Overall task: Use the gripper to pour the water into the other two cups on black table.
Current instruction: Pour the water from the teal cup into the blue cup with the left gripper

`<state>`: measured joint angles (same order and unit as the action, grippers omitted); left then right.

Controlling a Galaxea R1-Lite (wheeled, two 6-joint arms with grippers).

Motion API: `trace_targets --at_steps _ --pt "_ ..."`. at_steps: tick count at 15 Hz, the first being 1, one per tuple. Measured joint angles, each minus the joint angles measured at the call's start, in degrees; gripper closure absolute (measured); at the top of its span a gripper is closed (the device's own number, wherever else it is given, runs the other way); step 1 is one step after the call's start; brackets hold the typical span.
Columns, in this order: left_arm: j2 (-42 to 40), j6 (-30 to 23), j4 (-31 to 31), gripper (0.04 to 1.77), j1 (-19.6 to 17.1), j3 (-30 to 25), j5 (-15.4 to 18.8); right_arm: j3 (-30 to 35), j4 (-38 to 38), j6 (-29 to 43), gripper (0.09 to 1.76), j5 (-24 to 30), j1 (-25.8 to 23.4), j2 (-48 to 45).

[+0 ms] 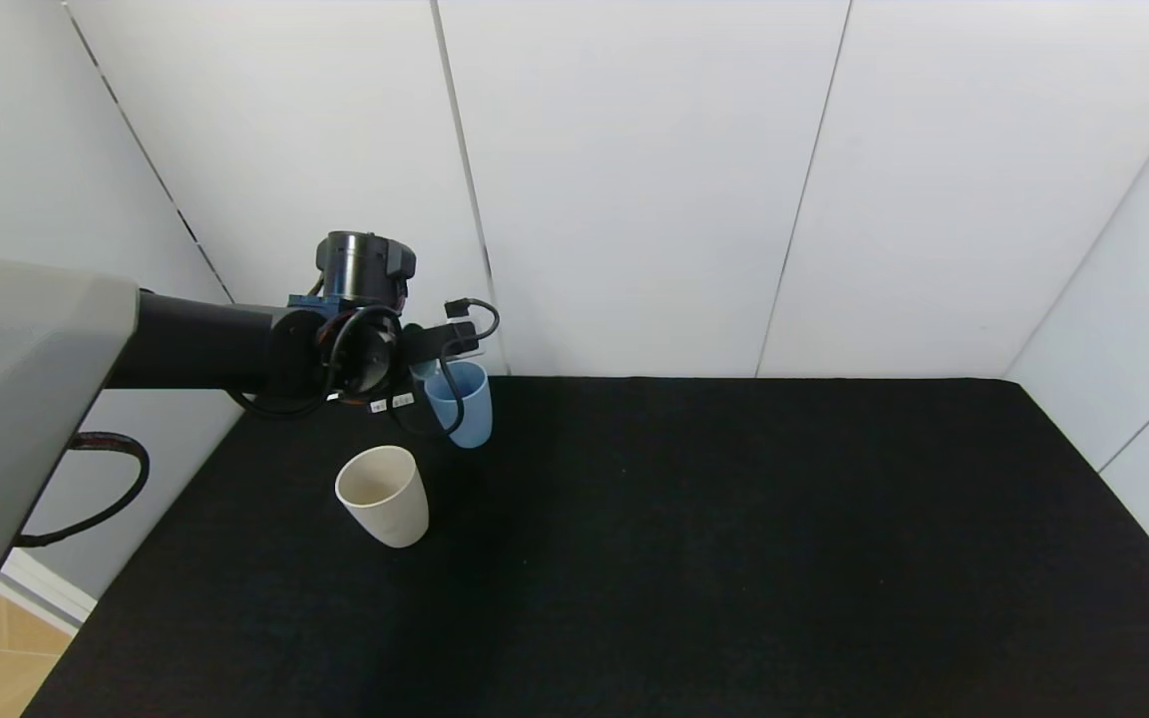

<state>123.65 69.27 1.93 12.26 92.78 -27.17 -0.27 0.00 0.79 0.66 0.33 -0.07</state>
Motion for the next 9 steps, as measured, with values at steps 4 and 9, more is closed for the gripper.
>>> trace_targets --at_steps 4,9 --pt "-0.2 -0.5 0.9 0.66 0.0 -0.3 0.0 0.0 0.0 0.0 0.14 0.0 0.0 0.0" --pt "-1.0 -3.8 1.1 0.66 -0.4 -1.9 0.8 0.0 0.0 0.0 0.14 0.0 0.0 0.0"
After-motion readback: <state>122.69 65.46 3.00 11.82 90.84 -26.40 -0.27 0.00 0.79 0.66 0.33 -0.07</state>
